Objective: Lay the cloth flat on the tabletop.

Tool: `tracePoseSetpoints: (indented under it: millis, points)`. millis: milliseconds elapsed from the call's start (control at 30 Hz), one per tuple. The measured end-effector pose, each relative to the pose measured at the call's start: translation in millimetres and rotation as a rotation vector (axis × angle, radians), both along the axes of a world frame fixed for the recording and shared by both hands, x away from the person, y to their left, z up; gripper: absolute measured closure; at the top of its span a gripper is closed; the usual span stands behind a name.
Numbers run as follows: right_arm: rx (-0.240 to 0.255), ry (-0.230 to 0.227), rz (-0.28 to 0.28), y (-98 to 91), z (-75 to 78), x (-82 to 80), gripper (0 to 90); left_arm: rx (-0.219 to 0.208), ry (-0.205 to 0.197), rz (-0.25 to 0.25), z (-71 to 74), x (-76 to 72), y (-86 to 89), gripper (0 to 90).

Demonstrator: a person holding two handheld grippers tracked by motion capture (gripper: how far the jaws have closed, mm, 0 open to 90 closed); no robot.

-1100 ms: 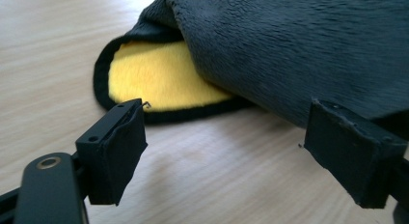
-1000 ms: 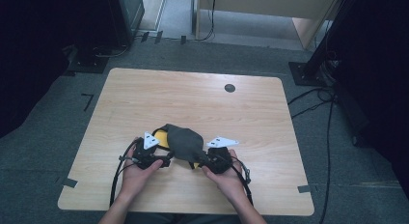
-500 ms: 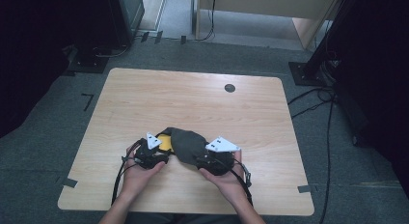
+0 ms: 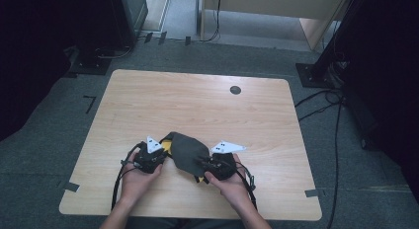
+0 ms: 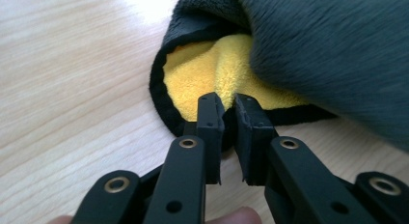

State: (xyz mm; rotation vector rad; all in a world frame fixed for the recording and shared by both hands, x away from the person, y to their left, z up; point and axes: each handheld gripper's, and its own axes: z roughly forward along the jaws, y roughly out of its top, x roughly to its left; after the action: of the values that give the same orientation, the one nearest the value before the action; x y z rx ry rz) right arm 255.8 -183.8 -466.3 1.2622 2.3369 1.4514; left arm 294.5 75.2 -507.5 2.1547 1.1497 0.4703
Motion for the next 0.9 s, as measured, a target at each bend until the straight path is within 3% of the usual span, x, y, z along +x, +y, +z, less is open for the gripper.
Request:
tracePoseSetpoints:
  millis: [133, 233, 267, 300, 333, 367, 400, 433, 467, 500, 567, 600, 667, 700, 733, 767, 800, 867, 900]
  points:
    - [-0.02, -0.066, 0.023, 4.3, 8.5, -6.6, 81.2, -0.026, 0.032, 0.004, 2.5, 1.8, 8.4, 83.8]
    - [-0.034, -0.072, 0.019, 3.3, 9.0, -6.4, 79.4, -0.052, 0.038, 0.023, 6.2, 2.8, 19.5, 84.0]
    - [-0.027, -0.062, -0.017, -2.8, 9.0, -3.7, 77.6, -0.054, 0.039, 0.025, 7.1, 2.8, 23.1, 84.2]
    - [-0.027, -0.062, -0.017, -2.8, 9.0, -3.7, 77.6, -0.054, 0.039, 0.025, 7.1, 2.8, 23.1, 84.3]
    - [-0.05, -0.05, -0.089, -11.6, 9.6, 0.3, 75.1, -0.048, 0.038, 0.021, 7.4, 2.9, 24.8, 84.5]
    - [-0.05, -0.05, -0.089, -11.6, 9.6, 0.3, 75.1, -0.047, 0.037, 0.023, 7.6, 2.6, 25.5, 84.5]
    - [-0.062, -0.059, -0.163, -23.3, 10.9, 4.0, 72.6, -0.046, 0.039, 0.023, 8.0, 2.4, 26.3, 84.5]
    - [-0.076, -0.067, -0.195, -27.6, 11.8, 4.9, 70.8, -0.048, 0.038, 0.02, 8.3, 2.2, 26.4, 84.4]
    - [-0.076, -0.067, -0.195, -27.6, 11.8, 4.9, 70.8, -0.049, 0.035, 0.018, 8.5, 1.9, 26.0, 84.4]
    - [-0.111, -0.107, -0.25, -32.7, 14.9, 3.8, 69.1, -0.042, 0.02, 0.005, 9.1, 0.5, 24.1, 84.3]
    - [-0.114, -0.123, -0.258, -33.8, 16.7, 3.0, 67.6, -0.043, 0.014, -0.002, 9.6, -0.5, 22.8, 84.2]
    - [-0.103, -0.171, -0.244, -33.1, 23.7, -0.8, 64.5, -0.052, 0.009, -0.007, 10.4, -1.4, 22.2, 83.0]
    - [-0.083, -0.196, -0.205, -28.9, 29.3, -4.5, 61.3, -0.075, -0.003, -0.012, 12.7, -2.9, 21.6, 80.6]
    - [-0.068, -0.204, -0.173, -25.4, 31.5, -6.6, 59.0, -0.117, -0.014, -0.039, 15.9, -5.1, 21.0, 79.4]
    - [-0.068, -0.204, -0.173, -25.4, 31.5, -6.6, 59.0, -0.117, -0.014, -0.039, 15.9, -5.1, 21.0, 78.5]
    - [-0.056, -0.21, -0.131, -20.8, 32.7, -8.3, 56.8, -0.128, -0.021, -0.055, 16.8, -6.6, 18.9, 78.5]
    - [-0.056, -0.192, -0.041, -6.2, 31.2, -12.4, 50.7, -0.119, -0.024, -0.068, 16.5, -7.4, 16.7, 75.7]
    - [-0.085, -0.186, 0.013, 6.7, 26.2, -15.8, 47.5, -0.096, -0.015, -0.082, 12.3, -7.7, 11.3, 73.6]
    - [-0.085, -0.186, 0.013, 6.7, 26.2, -15.8, 47.5, -0.096, -0.015, -0.082, 12.3, -7.7, 11.3, 72.3]
